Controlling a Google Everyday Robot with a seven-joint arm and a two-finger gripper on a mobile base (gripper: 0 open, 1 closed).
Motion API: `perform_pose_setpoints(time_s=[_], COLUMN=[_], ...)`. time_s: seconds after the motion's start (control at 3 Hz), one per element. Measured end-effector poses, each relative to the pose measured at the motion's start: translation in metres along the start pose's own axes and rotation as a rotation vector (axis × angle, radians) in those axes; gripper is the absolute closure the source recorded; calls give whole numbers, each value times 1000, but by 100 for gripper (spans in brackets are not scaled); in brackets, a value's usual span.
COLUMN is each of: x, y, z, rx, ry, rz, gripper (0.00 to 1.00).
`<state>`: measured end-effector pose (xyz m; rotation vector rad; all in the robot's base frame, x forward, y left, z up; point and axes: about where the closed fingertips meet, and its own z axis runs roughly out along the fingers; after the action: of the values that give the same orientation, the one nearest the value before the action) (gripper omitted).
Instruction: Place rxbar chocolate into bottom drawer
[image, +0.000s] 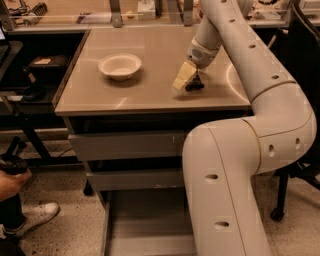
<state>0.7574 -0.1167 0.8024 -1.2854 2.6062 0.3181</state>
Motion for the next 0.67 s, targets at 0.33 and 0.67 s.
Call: perform_pose_setpoints(time_s=[0.33,0.67], x=[0,0], y=[0,0], z=[0,0], rx=[0,0], ry=[0,0], rz=[0,0], gripper=[19,42])
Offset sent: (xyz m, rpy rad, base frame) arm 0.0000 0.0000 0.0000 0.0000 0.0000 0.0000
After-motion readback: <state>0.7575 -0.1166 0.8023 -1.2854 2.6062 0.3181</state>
